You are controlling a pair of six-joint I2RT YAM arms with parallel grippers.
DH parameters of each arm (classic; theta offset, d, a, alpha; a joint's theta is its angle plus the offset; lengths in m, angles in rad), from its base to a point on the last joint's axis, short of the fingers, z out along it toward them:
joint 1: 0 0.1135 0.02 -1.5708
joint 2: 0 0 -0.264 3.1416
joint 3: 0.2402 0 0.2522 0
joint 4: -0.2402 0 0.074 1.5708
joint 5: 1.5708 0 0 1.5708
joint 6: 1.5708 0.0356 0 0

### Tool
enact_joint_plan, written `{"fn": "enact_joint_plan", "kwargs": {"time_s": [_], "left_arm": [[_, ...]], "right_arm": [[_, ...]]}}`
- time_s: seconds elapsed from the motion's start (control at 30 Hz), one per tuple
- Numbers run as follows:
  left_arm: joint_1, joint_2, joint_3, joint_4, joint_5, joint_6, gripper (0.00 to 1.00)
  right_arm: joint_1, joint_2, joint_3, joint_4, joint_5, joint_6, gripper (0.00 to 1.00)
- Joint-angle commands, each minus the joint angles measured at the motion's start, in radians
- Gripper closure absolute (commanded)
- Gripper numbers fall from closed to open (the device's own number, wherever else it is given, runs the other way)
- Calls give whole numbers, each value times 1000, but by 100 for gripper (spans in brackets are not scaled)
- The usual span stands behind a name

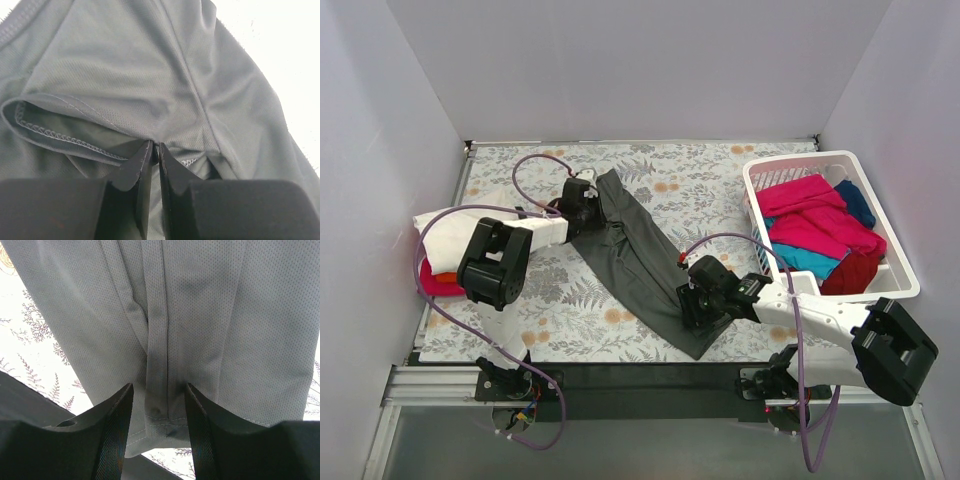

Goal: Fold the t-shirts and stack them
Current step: Fold the tshirt

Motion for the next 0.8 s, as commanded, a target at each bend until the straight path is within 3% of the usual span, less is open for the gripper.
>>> {"fn": "enact_joint_plan", "kwargs": {"time_s": [0.0, 0.13, 0.43, 0.77], "left_arm": [[-5, -42, -36, 8, 25, 13, 88], [-6, -70, -73, 7, 16, 7, 100], [-5, -226, -254, 83, -73, 39, 100], [-6, -278, -301, 60, -53, 80, 91]], "right_arm": [[10, 2, -3, 39, 13, 11, 59], [11, 0, -8, 39, 16, 11, 59], [19, -11, -25, 48, 19, 14, 59], [22, 23, -38, 52, 52, 17, 59]]}}
